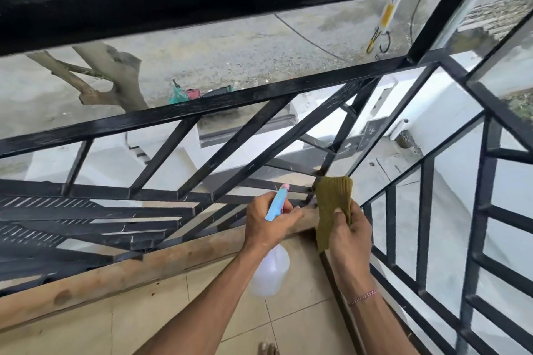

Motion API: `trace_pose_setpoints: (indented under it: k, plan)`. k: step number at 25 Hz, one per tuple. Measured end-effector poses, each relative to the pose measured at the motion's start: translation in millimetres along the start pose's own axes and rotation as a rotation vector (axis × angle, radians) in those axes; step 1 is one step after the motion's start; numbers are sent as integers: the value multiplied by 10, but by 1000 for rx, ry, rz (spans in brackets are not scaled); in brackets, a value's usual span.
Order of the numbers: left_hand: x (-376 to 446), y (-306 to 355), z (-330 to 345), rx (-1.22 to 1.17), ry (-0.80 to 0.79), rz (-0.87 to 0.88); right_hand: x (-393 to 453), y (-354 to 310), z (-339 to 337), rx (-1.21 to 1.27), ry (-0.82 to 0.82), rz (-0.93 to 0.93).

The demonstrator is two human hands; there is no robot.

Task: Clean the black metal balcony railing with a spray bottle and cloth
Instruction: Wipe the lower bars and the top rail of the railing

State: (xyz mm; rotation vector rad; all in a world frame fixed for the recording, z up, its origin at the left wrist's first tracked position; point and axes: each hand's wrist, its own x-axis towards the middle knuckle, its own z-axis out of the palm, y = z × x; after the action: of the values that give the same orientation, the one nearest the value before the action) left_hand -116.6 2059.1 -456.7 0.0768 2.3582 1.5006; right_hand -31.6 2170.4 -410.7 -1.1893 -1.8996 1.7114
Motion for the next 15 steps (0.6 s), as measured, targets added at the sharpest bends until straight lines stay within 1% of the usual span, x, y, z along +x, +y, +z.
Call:
trace_pose_setpoints:
  k: [2, 8, 12, 15]
  plan:
    - [19, 30, 75, 19, -3, -5, 29, 43, -51, -3, -1, -3]
    - [58, 96, 278, 111, 53, -60, 115, 133, -157, -17, 17, 10]
    - [50, 164, 337, 127, 32, -30, 150, 149, -189, -12, 33, 38]
    - [53, 299, 370, 132, 77, 7, 161, 134, -205, -16, 54, 66]
